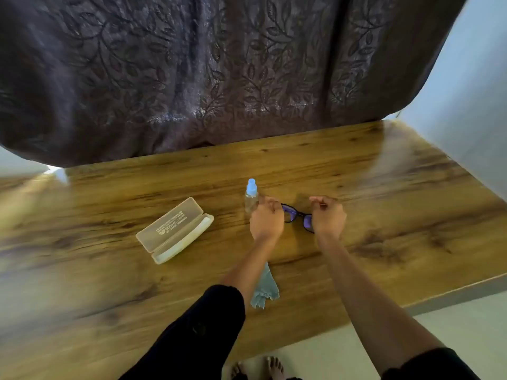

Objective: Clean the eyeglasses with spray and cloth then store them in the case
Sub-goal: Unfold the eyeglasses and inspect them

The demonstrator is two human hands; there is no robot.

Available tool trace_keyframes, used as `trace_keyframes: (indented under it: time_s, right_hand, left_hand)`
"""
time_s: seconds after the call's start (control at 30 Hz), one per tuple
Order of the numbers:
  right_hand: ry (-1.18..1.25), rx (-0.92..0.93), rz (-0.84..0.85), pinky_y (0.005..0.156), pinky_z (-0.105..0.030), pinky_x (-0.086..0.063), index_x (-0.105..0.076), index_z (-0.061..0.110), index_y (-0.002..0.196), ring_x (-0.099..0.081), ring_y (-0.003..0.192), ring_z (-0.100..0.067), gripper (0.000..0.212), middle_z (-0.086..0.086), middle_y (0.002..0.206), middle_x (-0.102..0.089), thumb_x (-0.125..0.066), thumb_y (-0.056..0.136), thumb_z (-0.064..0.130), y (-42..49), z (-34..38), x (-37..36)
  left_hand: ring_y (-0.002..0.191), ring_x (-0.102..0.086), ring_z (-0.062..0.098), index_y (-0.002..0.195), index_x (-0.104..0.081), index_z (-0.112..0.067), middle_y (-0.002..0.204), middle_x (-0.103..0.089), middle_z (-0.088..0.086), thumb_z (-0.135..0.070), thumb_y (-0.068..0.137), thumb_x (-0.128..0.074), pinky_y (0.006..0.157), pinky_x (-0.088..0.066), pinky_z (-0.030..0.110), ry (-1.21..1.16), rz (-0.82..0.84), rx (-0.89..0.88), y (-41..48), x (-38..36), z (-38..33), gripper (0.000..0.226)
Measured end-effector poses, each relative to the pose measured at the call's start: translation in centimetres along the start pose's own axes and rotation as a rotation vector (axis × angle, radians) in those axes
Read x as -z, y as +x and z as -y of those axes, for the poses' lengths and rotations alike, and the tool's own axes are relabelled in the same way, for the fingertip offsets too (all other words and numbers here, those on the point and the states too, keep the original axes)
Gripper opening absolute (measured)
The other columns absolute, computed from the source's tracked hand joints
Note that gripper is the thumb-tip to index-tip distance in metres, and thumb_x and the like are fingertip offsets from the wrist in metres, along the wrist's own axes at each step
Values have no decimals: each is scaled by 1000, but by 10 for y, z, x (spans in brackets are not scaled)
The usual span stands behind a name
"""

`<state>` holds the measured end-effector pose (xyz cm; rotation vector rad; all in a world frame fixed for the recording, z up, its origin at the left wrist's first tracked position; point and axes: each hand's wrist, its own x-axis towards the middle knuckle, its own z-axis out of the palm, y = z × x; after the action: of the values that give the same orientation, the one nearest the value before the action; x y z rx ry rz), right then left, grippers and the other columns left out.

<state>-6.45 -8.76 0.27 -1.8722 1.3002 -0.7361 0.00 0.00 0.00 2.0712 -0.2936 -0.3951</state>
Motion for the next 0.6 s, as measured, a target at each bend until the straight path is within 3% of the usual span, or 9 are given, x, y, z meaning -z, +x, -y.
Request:
trace_keyframes:
  time_s: [0.23, 0.4, 0.6]
  right_hand:
    - [-118, -209, -7, 82, -37, -47, -64, 20, 105, -58, 99, -29, 20, -10, 115, -58, -50, 90, 19, 15, -23, 15]
    - [-200, -284, 154, 85, -34, -43, -56, 16, 119, -50, 112, -30, 30, -14, 128, -47, -46, 94, 29, 19, -32, 20]
    - [-243, -264, 194, 86, -34, -43, -61, 14, 116, -53, 110, -32, 31, -16, 118, -58, -45, 94, 29, 21, -25, 22]
  left_hand:
    - [112, -55, 28, 125, -45, -13, 124, -58, 8, -27, 94, -39, 93, -43, 38, 47, 31, 40, 11, -16, 3, 35]
    - [118, -50, 33, 129, -42, -12, 126, -55, 14, -29, 94, -37, 96, -41, 41, 90, 42, 92, 17, -22, -3, 39]
    - [118, -48, 32, 120, -54, -6, 125, -56, 16, -24, 95, -34, 100, -39, 40, 123, 103, 83, 19, -29, -11, 36]
